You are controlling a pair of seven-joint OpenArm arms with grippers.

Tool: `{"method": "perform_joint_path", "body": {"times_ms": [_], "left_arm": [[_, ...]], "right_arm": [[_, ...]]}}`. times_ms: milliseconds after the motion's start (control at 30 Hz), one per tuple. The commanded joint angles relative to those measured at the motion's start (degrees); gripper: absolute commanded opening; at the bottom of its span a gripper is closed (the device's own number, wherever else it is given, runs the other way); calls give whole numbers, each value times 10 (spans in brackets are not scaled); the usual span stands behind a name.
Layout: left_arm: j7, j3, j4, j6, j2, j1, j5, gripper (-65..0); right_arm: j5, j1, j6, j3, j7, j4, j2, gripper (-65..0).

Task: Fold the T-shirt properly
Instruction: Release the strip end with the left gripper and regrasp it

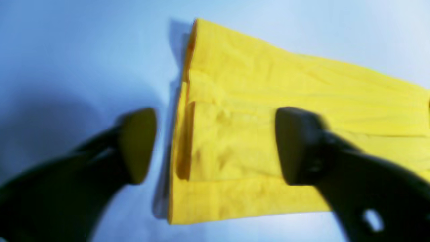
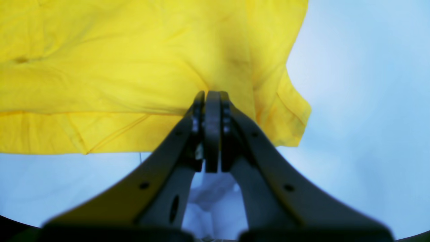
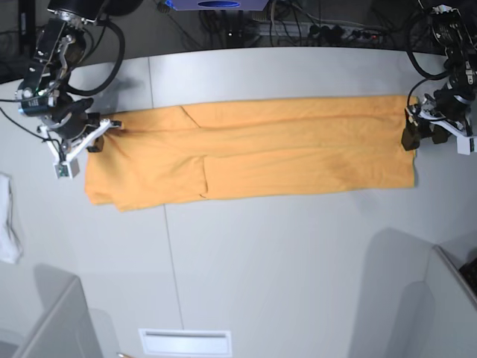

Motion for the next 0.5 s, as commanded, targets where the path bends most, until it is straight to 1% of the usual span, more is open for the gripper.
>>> {"method": "perform_joint_path", "body": {"times_ms": [0, 33, 133, 200, 333, 467], "left_arm": [[-9, -5, -5, -5, -13, -2, -6, -46], [-8, -4, -14, -10, -21, -3, -6, -41], [-8, 1, -58, -22, -31, -23, -6, -79], [-8, 1, -99, -32, -44, -33, -6, -91], [-8, 28, -147, -53, -61, -54, -6, -95], [-11, 67, -151, -50, -65, -55, -6, -95]], "right_arm": [[4, 5, 1, 2, 9, 8, 5, -650], [4, 5, 1, 2, 9, 8, 5, -650], [4, 5, 1, 4, 9, 8, 5, -650], [4, 5, 1, 4, 9, 8, 5, -650], [4, 5, 1, 4, 9, 8, 3, -650], [4, 5, 1, 4, 9, 8, -14, -650]]}}
